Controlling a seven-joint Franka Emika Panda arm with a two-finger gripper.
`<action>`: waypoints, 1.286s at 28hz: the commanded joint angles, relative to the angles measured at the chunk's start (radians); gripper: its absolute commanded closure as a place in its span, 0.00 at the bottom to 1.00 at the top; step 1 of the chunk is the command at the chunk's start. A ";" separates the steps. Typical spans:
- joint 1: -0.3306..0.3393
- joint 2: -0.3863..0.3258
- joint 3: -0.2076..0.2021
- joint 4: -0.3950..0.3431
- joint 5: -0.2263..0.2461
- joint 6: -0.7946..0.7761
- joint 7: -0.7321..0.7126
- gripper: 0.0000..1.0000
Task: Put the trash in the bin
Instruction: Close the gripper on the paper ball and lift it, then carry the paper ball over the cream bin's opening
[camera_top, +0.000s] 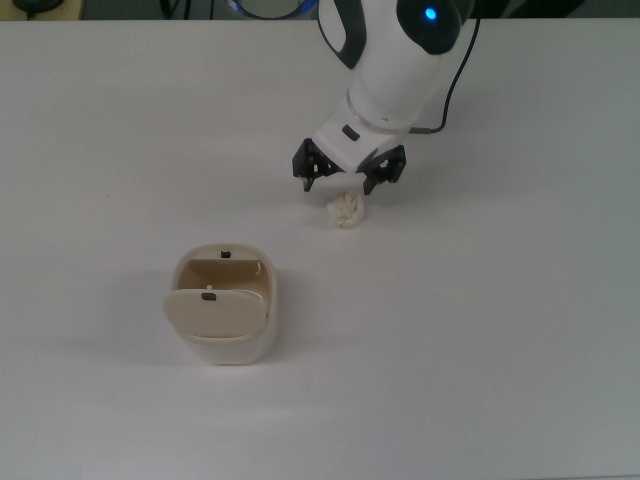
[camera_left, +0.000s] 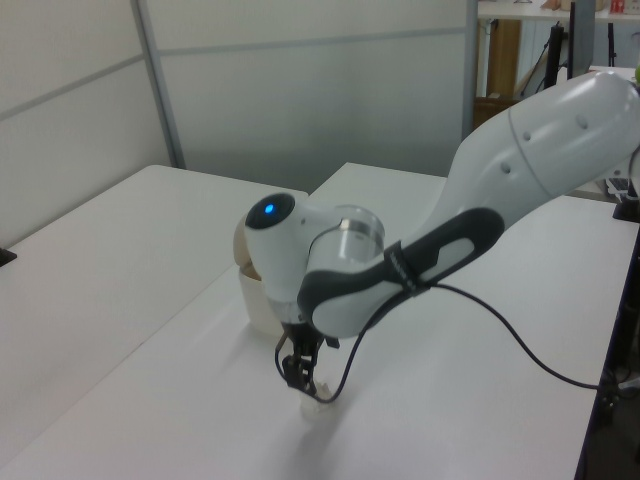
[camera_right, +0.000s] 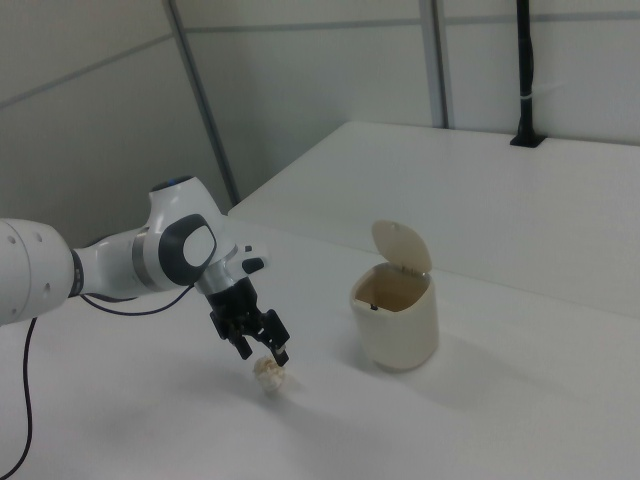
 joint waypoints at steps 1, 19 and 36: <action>0.037 0.032 -0.008 -0.037 -0.082 0.074 0.100 0.00; 0.052 0.072 -0.011 -0.017 -0.130 0.091 0.138 1.00; -0.069 0.026 -0.021 0.176 -0.009 0.078 0.055 1.00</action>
